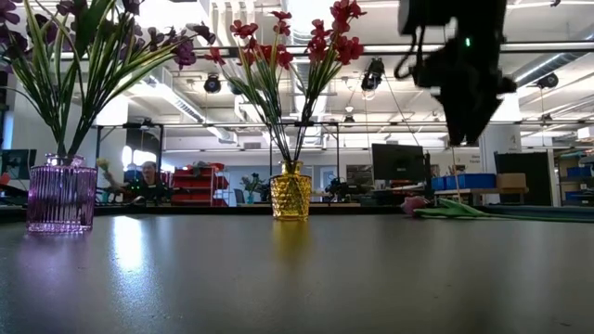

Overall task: Sort flowers into vase by color
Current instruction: Put the dark red flower into the purple vase

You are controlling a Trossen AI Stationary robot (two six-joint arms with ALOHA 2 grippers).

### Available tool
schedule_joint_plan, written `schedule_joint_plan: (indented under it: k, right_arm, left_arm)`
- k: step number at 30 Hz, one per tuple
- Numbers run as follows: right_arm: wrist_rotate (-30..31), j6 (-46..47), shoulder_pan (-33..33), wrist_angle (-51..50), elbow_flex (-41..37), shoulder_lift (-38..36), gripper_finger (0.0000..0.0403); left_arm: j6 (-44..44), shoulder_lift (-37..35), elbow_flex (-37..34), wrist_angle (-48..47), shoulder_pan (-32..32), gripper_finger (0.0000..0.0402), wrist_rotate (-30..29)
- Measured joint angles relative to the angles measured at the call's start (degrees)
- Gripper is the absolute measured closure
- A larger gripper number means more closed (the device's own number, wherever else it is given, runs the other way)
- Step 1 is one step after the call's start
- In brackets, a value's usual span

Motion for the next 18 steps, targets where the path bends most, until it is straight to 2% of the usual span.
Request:
schedule_joint_plan:
  k: [4, 7, 14, 18]
  right_arm:
    - [-0.12, -5.30, -6.32, 9.14, -10.18, -5.06, 0.0172]
    - [-0.07, -10.03, -12.42, 13.90, -14.88, -5.65, 0.0172]
    - [-0.91, -21.32, -26.00, 22.95, -17.44, -1.06, 0.0172]
    - [-7.05, -25.90, -31.15, 26.61, -17.44, 4.00, 0.0186]
  left_arm:
    - [-1.84, -0.36, -3.98, 3.11, 0.00, 0.0201, 0.00]
    - [-1.85, -0.32, -7.49, 6.80, -0.01, 0.0201, -0.10]
    - [-1.85, 0.18, -14.23, 18.49, -0.01, 0.0201, -0.27]
    - [-2.89, 0.61, -15.29, 20.09, 0.00, 0.0201, -0.31]
